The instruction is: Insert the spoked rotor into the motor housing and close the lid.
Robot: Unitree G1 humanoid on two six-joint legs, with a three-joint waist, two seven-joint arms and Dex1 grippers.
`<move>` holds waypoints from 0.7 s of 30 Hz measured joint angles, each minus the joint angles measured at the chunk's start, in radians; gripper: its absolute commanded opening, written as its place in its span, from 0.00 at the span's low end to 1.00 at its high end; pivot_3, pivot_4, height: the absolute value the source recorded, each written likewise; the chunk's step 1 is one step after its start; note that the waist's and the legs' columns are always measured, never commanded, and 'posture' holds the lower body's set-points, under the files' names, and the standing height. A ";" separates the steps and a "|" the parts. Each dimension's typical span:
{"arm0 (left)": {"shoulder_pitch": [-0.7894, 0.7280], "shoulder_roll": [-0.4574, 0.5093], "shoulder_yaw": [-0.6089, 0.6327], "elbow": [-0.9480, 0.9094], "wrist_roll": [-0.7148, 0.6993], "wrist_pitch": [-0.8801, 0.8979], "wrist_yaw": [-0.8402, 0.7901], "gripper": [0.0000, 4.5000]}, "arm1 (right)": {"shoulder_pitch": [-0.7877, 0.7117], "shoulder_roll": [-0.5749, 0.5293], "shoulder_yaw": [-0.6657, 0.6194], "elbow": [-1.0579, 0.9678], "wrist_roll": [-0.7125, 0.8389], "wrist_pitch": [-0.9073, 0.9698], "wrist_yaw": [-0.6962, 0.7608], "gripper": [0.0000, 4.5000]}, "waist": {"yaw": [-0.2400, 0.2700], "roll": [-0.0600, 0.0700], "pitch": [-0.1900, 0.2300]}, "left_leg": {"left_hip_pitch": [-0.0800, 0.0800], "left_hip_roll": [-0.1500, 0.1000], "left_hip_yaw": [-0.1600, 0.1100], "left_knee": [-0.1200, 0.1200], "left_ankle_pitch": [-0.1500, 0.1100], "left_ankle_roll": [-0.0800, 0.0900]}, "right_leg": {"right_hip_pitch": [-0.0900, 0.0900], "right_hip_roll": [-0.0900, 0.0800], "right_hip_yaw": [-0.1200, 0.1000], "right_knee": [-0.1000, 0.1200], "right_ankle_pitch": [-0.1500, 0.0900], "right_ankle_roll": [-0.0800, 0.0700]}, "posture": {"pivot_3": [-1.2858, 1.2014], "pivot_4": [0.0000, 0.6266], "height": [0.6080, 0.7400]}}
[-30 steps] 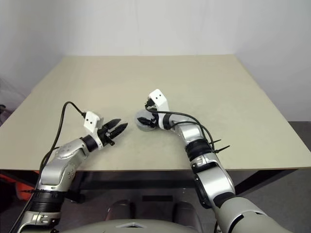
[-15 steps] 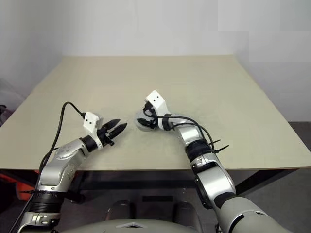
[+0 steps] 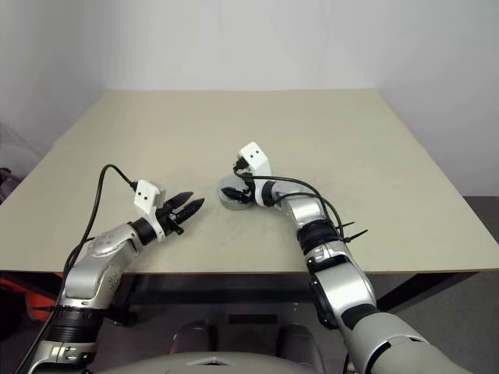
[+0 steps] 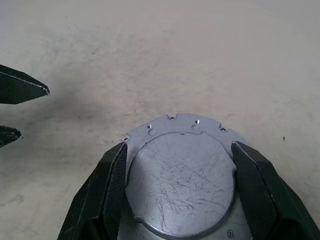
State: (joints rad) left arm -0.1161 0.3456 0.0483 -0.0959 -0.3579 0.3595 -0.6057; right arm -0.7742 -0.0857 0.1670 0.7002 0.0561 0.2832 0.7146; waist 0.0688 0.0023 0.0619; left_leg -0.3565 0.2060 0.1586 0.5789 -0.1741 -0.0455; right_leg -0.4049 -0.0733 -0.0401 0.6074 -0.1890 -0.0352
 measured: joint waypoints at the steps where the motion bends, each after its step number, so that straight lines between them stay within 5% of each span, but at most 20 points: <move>1: 0.000 0.000 -0.001 0.000 0.000 0.000 0.000 0.47 | 0.000 -0.002 0.007 0.002 -0.008 -0.014 0.000 0.70 | 0.000 0.000 0.000 | 0.000 0.000 0.000 0.000 0.000 0.000 | 0.000 0.000 0.000 0.000 0.000 0.000 | 0.52 0.00 1.00; 21: -0.003 -0.023 -0.004 0.000 -0.007 0.004 0.014 0.47 | -0.013 -0.014 0.015 0.057 -0.018 -0.057 0.006 0.70 | 0.002 0.000 0.000 | 0.005 0.000 0.000 0.000 0.000 0.000 | 0.004 0.000 0.000 0.000 0.000 0.000 | 0.52 0.00 1.00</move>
State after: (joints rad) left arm -0.1193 0.3228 0.0446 -0.0958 -0.3654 0.3639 -0.5916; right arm -0.7870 -0.0993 0.1824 0.7572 0.0382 0.2263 0.7210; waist 0.0703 0.0024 0.0619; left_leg -0.3519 0.2057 0.1584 0.5788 -0.1742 -0.0454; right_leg -0.4007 -0.0736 -0.0396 0.6071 -0.1893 -0.0347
